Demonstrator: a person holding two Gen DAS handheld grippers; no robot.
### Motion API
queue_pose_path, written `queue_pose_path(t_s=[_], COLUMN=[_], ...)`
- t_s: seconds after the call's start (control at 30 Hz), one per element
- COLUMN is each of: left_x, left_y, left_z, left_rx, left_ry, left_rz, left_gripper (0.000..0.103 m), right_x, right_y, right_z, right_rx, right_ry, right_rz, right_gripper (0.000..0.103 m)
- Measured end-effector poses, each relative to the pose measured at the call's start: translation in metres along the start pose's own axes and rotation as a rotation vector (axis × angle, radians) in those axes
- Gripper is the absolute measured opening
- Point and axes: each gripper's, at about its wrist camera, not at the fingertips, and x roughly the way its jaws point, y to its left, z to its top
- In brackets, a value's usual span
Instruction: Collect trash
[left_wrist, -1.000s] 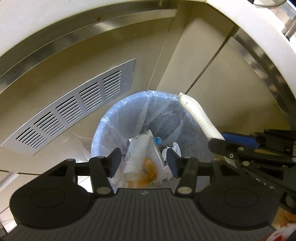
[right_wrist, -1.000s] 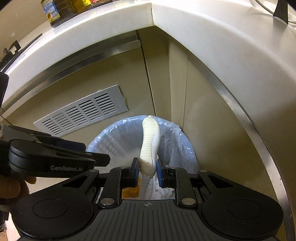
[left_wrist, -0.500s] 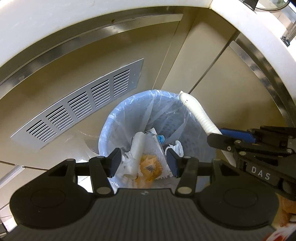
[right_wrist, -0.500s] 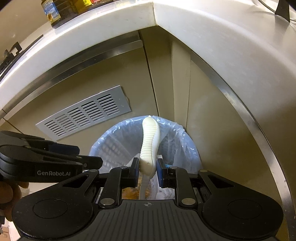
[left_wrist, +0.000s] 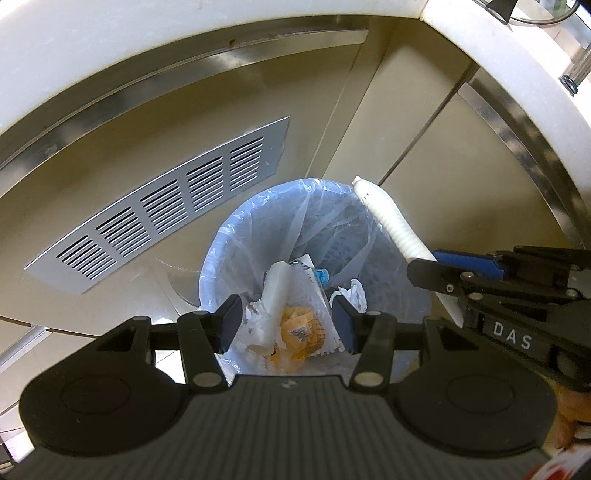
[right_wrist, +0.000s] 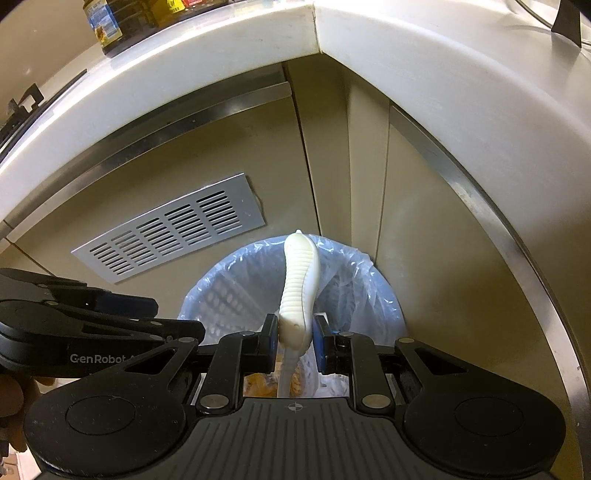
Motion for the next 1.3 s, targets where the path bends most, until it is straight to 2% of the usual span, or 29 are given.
queue_pose_path(t_s=[0.53, 0.57, 0.6, 0.67, 0.97, 1.3], left_x=[-0.006, -0.006, -0.006, -0.006, -0.010, -0.030], left_y=[0.008, 0.009, 0.009, 0.011, 0.008, 0.006], left_z=[0.001, 0.001, 0.001, 0.000, -0.001, -0.001], left_rx=[-0.006, -0.005, -0.003, -0.004, -0.002, 0.025], left_ry=[-0.009, -0.011, -0.011, -0.011, -0.019, -0.072], left_rz=[0.007, 0.008, 0.010, 0.010, 0.015, 0.011], left_gripper=[0.050, 0.050, 0.050, 0.050, 0.050, 0.050], right_x=[0.007, 0.008, 0.009, 0.011, 0.012, -0.011], right_y=[-0.005, -0.005, -0.006, -0.008, -0.007, 0.002], right_z=[0.004, 0.004, 0.004, 0.003, -0.004, -0.003], right_rx=[0.034, 0.037, 0.042, 0.048, 0.038, 0.023], right_ry=[-0.015, -0.015, -0.013, -0.003, 0.038, 0.013], right_rz=[0.018, 0.005, 0.004, 0.012, 0.002, -0.013], right_gripper=[0.020, 0.025, 0.038, 0.048, 0.048, 0.048])
